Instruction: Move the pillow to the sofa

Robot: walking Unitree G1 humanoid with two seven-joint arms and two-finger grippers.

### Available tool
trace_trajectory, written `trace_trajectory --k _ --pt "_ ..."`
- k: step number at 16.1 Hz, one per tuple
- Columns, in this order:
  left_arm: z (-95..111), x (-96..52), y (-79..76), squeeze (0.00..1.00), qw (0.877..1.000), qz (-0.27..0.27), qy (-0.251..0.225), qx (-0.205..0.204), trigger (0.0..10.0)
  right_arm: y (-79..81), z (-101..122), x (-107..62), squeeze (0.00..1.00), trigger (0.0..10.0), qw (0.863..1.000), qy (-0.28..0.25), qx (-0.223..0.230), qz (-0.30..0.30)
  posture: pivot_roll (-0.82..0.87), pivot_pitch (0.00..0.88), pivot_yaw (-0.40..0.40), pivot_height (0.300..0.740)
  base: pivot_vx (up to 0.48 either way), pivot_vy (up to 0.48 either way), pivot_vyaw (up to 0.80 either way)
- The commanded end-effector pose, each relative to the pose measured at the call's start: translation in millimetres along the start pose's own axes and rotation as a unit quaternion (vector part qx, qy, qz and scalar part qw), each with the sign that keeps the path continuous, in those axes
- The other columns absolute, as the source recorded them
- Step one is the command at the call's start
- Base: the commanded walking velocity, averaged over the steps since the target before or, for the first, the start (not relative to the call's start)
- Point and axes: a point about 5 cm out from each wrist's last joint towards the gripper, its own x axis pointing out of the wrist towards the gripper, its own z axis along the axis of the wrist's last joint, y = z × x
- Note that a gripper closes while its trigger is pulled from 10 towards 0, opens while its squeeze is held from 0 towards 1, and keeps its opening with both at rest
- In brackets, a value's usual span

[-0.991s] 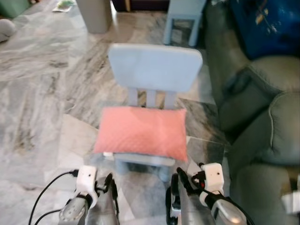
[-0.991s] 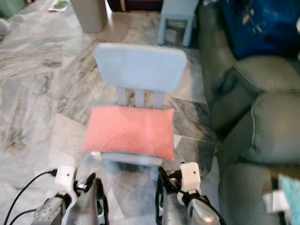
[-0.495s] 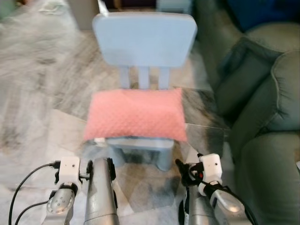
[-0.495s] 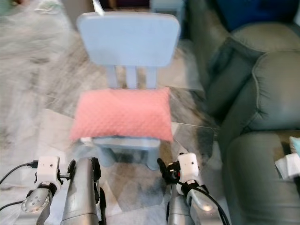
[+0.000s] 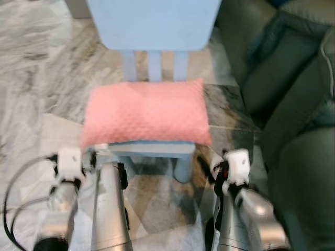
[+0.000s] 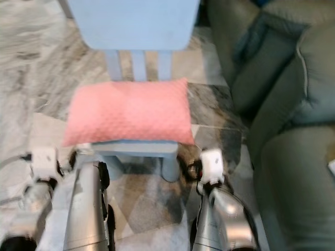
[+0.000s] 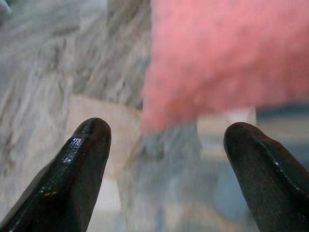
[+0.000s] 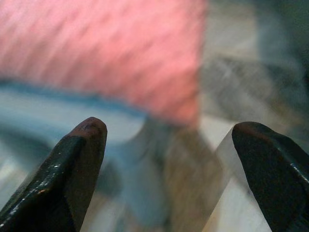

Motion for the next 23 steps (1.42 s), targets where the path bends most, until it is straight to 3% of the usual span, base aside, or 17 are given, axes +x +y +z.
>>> trace_trajectory --k 1,3,6,8,10,12,14,16,18,20,23 --pt "11.2 4.3 11.8 0.00 1.000 0.019 -0.017 -0.007 10.0 -5.9 21.8 5.3 0.00 10.0 0.999 -0.038 -0.007 -0.006 -0.07 0.289 0.027 0.412 0.000 0.000 0.00" --pt "43.2 19.0 17.8 0.00 0.997 0.028 -0.062 -0.021 10.0 -11.9 59.3 17.8 0.00 10.0 0.995 -0.096 -0.019 -0.008 -0.07 0.290 0.028 0.412 0.000 0.000 0.00" --pt "70.3 31.1 22.2 0.00 0.995 0.036 -0.087 -0.035 10.0 -17.0 91.1 26.1 0.00 10.0 0.990 -0.140 -0.025 -0.007 -0.07 0.289 0.027 0.412 0.000 0.000 0.00" --pt "84.2 42.0 33.8 0.00 0.991 0.054 -0.079 -0.094 10.0 -20.7 113.4 32.0 0.00 10.0 0.987 -0.161 0.005 0.004 -0.07 0.305 0.028 0.412 0.000 0.000 0.00" --pt "92.0 51.4 45.4 0.00 0.988 0.063 -0.064 -0.124 10.0 -21.6 121.6 40.8 0.00 10.0 0.986 -0.155 0.050 0.029 -0.08 0.333 0.021 0.412 0.000 0.000 0.00" --pt "93.1 61.8 55.0 0.00 0.980 0.073 -0.034 -0.180 10.0 -18.1 128.3 55.7 0.00 10.0 0.983 -0.141 0.100 0.059 -0.08 0.364 0.006 0.412 0.000 0.000 0.00" --pt "98.2 66.1 57.5 0.00 0.978 0.067 -0.027 -0.194 10.0 -13.0 136.6 62.9 0.00 10.0 0.981 -0.136 0.110 0.090 -0.07 0.393 -0.009 0.412 0.000 0.000 0.00" --pt "110.2 74.4 56.3 0.00 0.970 0.064 -0.013 -0.236 10.0 -2.7 148.7 80.0 0.00 10.0 0.972 -0.120 0.134 0.151 -0.05 0.408 -0.019 0.412 0.000 0.000 0.00" --pt "115.1 77.4 51.6 0.00 0.965 0.043 -0.005 -0.261 10.0 0.2 158.5 86.2 0.00 10.0 0.964 -0.122 0.155 0.177 -0.04 0.399 -0.024 0.412 0.000 0.000 0.00" --pt "113.8 77.4 49.8 0.00 0.961 0.032 0.005 -0.275 10.0 -0.4 159.4 86.9 0.00 10.0 0.963 -0.121 0.160 0.180 -0.04 0.395 -0.024 0.412 0.000 0.000 0.00" --pt "100.5 74.7 44.8 0.00 0.955 -0.014 0.064 -0.289 10.0 7.4 146.5 89.2 0.00 10.0 0.953 -0.090 0.203 0.207 -0.04 0.395 -0.019 0.412 0.000 0.000 0.00"
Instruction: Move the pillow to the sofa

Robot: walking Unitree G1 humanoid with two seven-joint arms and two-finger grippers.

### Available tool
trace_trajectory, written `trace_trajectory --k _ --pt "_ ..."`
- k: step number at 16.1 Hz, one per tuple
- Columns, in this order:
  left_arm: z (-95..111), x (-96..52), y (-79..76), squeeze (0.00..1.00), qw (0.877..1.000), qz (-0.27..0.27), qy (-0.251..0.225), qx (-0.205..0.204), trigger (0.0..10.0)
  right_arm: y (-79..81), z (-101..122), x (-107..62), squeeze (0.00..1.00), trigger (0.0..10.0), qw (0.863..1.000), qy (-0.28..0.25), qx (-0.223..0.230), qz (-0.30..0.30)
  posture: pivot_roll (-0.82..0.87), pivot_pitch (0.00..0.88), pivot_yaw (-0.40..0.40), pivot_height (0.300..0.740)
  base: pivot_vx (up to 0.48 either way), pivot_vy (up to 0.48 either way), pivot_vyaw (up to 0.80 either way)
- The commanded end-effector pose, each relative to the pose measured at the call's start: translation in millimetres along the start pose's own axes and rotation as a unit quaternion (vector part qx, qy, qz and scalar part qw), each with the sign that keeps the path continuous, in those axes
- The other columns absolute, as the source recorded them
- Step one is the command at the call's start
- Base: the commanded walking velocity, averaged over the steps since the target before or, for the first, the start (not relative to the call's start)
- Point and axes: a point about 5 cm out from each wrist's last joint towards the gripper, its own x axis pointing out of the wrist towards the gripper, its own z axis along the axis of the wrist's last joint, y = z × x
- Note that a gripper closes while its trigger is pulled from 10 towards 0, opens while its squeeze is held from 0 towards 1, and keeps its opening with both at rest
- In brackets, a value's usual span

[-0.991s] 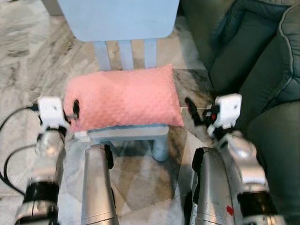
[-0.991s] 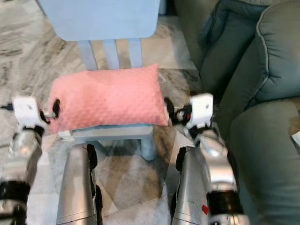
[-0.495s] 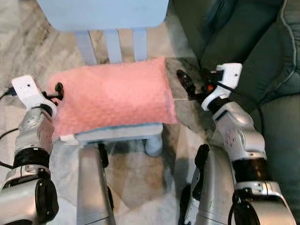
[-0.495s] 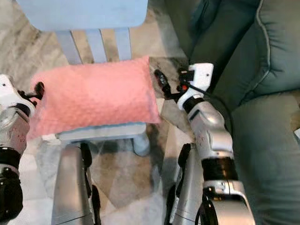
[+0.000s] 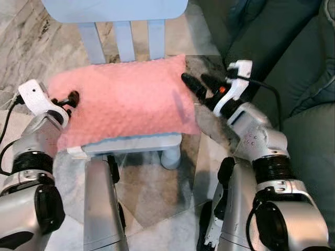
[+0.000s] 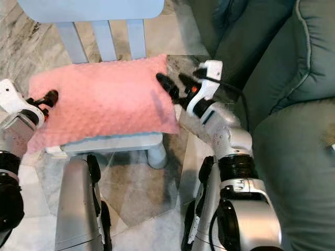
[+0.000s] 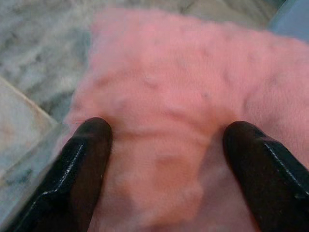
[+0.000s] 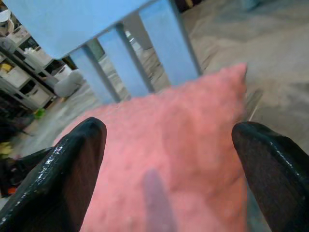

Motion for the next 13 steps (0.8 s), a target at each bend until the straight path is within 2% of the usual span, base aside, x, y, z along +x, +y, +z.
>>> trace_trajectory --k 1,2,3,5,6,7,8,9,13 --pt "-20.1 -3.7 11.3 0.00 0.998 0.003 0.055 -0.009 10.0 -0.4 -12.7 -0.8 0.00 10.0 0.999 0.022 0.027 0.003 -0.04 0.396 -0.018 0.412 0.000 0.000 0.00" --pt "-25.2 -4.7 10.6 0.00 0.997 -0.009 0.070 -0.009 10.0 0.4 -21.5 -0.4 0.00 10.0 0.999 0.041 0.024 -0.002 -0.03 0.395 -0.015 0.412 0.000 0.000 0.00" --pt "-35.2 -6.4 7.6 0.00 0.995 -0.035 0.098 -0.001 10.0 2.0 -39.6 -0.2 0.00 10.0 0.996 0.087 0.014 -0.012 -0.03 0.393 -0.012 0.412 0.000 0.000 0.00" --pt "-42.4 -8.8 6.6 0.00 0.991 -0.055 0.121 0.008 10.0 5.5 -47.6 0.1 0.00 10.0 0.996 0.091 0.021 -0.008 -0.03 0.393 -0.011 0.412 0.000 0.000 0.00" --pt "-45.5 -10.3 7.9 0.00 0.990 -0.059 0.127 0.001 2.7 6.7 -50.1 1.2 0.00 10.0 0.995 0.094 0.032 -0.016 -0.03 0.391 -0.011 0.412 0.000 0.000 0.00" --pt "-47.3 -11.8 8.5 0.00 0.989 -0.066 0.134 -0.008 0.0 4.8 -53.8 2.0 0.00 10.0 0.993 0.105 0.030 -0.033 -0.03 0.393 -0.011 0.412 0.000 0.000 0.00" --pt "-48.2 -12.7 8.3 0.00 0.988 -0.073 0.136 -0.010 0.0 0.9 -58.1 1.6 0.00 10.0 0.991 0.119 0.023 -0.056 -0.03 0.393 -0.011 0.412 0.000 0.000 0.00" --pt "-51.2 -14.2 6.5 0.00 0.986 -0.087 0.139 -0.012 0.0 -6.8 -74.0 -2.1 0.00 0.0 0.982 0.164 0.016 -0.095 -0.03 0.396 -0.012 0.412 0.000 0.000 0.00" --pt "-52.1 -15.7 6.5 0.00 0.986 -0.094 0.139 -0.011 0.0 3.8 -73.7 2.5 0.00 0.0 0.984 0.164 0.031 -0.062 -0.03 0.400 -0.017 0.412 0.000 0.000 0.00"
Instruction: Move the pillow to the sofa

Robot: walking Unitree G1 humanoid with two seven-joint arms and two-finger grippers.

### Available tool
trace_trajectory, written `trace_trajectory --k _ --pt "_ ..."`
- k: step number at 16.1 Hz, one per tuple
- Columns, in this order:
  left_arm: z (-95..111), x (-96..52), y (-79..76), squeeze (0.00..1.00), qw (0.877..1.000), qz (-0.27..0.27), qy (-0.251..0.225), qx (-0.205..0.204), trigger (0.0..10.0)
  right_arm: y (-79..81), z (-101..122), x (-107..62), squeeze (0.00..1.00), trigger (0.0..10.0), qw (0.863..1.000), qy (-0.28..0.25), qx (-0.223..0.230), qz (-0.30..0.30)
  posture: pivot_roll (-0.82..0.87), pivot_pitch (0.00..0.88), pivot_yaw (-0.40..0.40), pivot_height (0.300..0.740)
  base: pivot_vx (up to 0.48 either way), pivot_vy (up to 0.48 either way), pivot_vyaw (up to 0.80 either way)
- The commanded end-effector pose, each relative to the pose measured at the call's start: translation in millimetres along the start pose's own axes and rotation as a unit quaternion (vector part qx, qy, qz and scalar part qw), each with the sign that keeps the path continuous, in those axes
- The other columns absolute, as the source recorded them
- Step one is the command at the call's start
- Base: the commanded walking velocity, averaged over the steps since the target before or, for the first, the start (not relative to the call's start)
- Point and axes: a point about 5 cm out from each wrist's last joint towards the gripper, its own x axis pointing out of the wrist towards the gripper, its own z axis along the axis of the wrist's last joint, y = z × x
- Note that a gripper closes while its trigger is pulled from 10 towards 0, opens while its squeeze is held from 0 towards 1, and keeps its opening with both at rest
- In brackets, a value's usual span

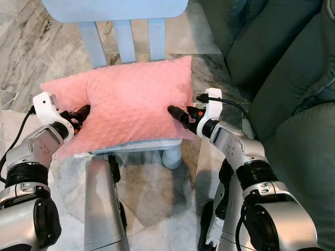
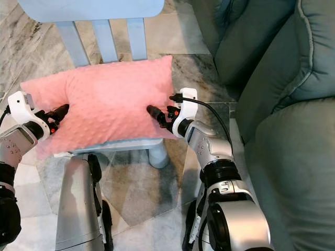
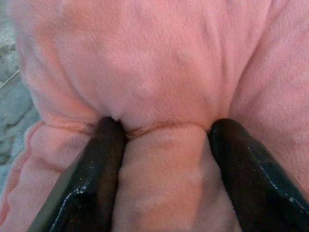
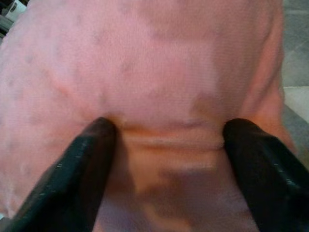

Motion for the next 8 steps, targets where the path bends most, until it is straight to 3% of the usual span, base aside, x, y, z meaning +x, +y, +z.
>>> trace_trajectory --k 1,8 --pt "-27.2 -0.9 5.0 0.00 0.999 0.004 0.053 -0.008 0.0 2.8 -13.1 0.4 0.00 0.0 1.000 0.025 0.010 0.009 -0.03 0.399 -0.020 0.412 0.000 0.000 0.00" --pt "-25.9 -5.4 6.5 0.00 0.999 -0.004 0.043 0.004 0.0 8.3 -11.1 5.7 0.00 0.0 1.000 0.019 0.011 0.019 -0.02 0.400 -0.021 0.412 0.000 0.000 0.00"
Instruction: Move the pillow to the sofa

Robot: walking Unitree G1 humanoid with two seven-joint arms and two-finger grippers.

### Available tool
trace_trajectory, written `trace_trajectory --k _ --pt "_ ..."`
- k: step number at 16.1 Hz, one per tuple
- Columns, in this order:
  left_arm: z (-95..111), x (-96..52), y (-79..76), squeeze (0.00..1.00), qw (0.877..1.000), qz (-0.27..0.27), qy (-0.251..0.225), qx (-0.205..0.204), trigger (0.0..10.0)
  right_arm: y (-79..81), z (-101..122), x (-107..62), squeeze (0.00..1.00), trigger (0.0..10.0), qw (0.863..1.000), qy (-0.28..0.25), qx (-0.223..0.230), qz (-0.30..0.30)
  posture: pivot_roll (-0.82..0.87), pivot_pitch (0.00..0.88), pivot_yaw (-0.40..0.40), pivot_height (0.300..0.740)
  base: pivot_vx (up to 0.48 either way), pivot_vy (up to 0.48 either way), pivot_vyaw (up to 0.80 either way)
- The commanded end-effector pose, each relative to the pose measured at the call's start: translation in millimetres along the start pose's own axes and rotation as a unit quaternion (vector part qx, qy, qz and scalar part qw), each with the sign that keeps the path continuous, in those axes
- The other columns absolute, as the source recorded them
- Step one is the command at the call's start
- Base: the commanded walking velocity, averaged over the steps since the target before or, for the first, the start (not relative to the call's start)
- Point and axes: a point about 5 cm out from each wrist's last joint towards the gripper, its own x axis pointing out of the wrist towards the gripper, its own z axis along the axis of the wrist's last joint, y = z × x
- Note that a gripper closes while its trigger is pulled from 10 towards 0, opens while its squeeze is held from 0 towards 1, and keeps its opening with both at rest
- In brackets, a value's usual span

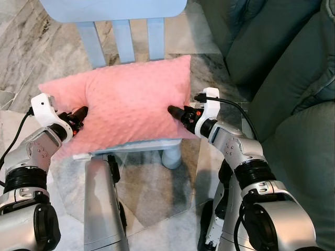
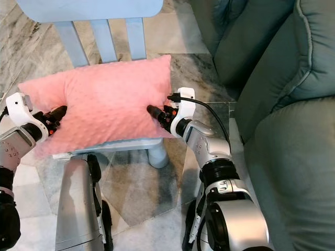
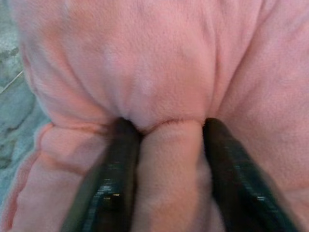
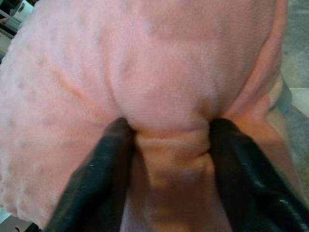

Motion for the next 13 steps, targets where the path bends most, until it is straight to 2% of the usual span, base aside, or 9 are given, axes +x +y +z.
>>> trace_trajectory --k 1,7,10,13 --pt "-25.2 -1.5 4.3 0.00 0.999 0.001 0.051 -0.004 0.0 2.2 -10.3 2.0 0.00 0.0 1.000 0.019 0.010 0.004 -0.02 0.400 -0.021 0.412 0.000 0.000 0.00" --pt "-26.3 -0.2 -0.1 0.00 0.999 -0.002 0.044 -0.006 0.0 3.0 -4.4 0.5 0.00 0.0 1.000 0.002 0.008 0.013 -0.03 0.398 -0.030 0.412 0.000 0.000 0.00" --pt "-19.7 -1.3 -1.6 0.00 1.000 0.000 0.017 0.020 0.0 6.0 0.2 1.8 0.00 0.0 1.000 -0.017 0.017 0.020 -0.03 0.394 -0.027 0.412 0.000 0.000 0.00" --pt "-19.7 -1.6 -6.9 0.00 1.000 -0.012 0.005 0.025 0.0 8.7 3.4 2.3 0.00 0.0 0.999 -0.024 0.022 0.029 -0.03 0.383 -0.028 0.412 0.000 0.000 0.00"
